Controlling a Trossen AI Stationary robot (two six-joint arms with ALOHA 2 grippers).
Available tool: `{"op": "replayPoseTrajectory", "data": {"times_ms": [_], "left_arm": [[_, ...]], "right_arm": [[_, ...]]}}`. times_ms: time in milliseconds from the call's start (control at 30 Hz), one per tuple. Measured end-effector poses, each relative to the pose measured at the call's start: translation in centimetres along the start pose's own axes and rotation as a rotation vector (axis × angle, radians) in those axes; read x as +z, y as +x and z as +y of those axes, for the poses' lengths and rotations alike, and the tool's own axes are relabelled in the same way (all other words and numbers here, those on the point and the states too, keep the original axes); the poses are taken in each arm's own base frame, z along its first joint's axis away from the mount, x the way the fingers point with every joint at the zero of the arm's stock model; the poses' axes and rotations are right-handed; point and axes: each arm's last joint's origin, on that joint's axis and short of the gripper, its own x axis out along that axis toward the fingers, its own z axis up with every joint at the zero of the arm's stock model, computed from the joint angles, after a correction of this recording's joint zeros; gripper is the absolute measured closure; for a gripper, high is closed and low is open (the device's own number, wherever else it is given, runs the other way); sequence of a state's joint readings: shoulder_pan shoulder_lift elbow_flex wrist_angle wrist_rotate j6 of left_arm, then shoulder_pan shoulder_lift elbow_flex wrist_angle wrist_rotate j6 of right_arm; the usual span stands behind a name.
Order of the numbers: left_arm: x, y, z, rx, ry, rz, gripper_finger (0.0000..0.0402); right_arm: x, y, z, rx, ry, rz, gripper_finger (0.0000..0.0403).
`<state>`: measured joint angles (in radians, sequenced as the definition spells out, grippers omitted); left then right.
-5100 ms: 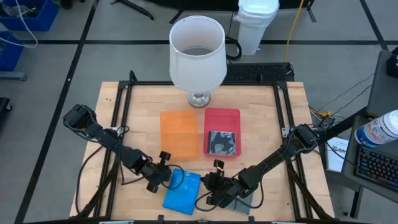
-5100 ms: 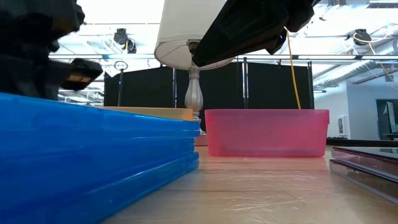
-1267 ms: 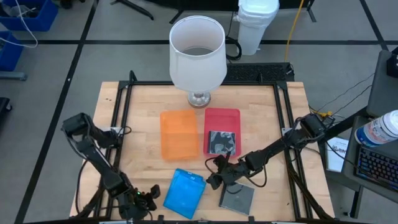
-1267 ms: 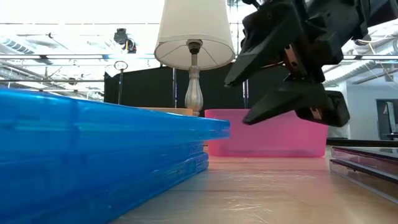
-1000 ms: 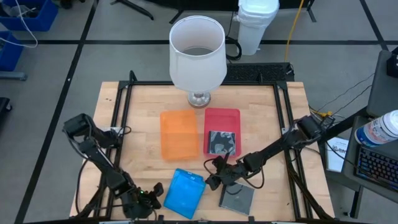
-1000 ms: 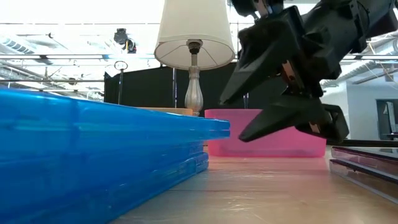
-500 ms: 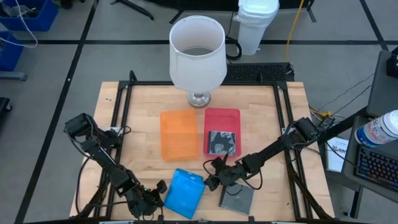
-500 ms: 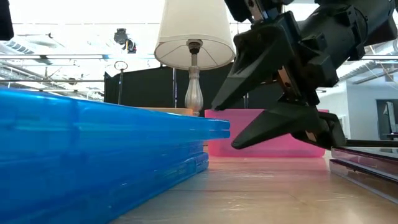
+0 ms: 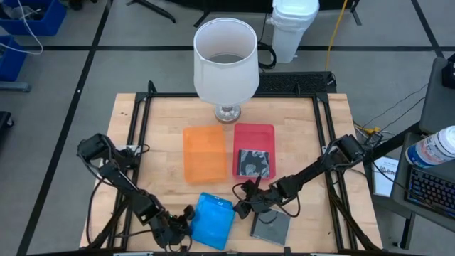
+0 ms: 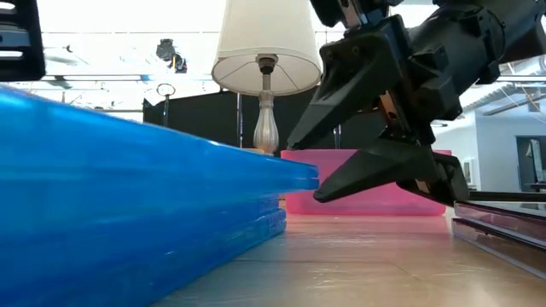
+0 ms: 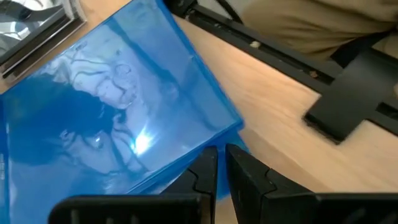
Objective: Pick & place jewel cases by type
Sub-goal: Put the blue CD case into the orange bin
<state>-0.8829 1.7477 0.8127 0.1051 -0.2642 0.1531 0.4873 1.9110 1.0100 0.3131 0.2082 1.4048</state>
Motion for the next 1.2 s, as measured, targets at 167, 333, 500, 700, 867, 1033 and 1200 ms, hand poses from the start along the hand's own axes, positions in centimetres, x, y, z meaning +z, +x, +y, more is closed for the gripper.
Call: {"op": "replayPoseTrajectory", "data": {"times_ms": [167, 333, 500, 700, 867, 1033, 1200], "left_arm": [[-0.1, 0.1, 0.4, 0.008, -0.006, 0.001, 0.0360], [-0.1, 0.2, 0.6, 0.013, -0.009, 0.003, 0.0360], [-0.1, 0.2, 0.8, 0.017, -0.017, 0.004, 0.0360], [-0.1, 0.2, 0.9, 0.024, -0.017, 0.003, 0.0360], [-0.1, 0.2, 0.9, 0.025, -0.018, 0.002, 0.0360], [-0.1, 0.2, 0.9, 0.025, -0.019, 0.002, 0.0360], [-0.1, 0.2, 0.9, 0.025, -0.020, 0.002, 0.0360]], "right_arm": [[0.0, 0.0, 0.0, 0.004, -0.014, 0.000, 0.0229], [0.0, 0.0, 0.1, 0.008, -0.021, -0.003, 0.0229], [-0.3, 0.4, -0.1, 0.015, -0.020, -0.024, 0.0229], [-1.1, 2.2, -0.6, 0.106, 0.035, 0.004, 0.0229], [-1.1, 2.3, -0.4, 0.142, 0.024, 0.006, 0.0229], [-1.1, 2.2, -0.3, 0.142, 0.009, -0.004, 0.0235], [-1.0, 2.2, -0.5, 0.125, 0.020, -0.046, 0.0280]]}}
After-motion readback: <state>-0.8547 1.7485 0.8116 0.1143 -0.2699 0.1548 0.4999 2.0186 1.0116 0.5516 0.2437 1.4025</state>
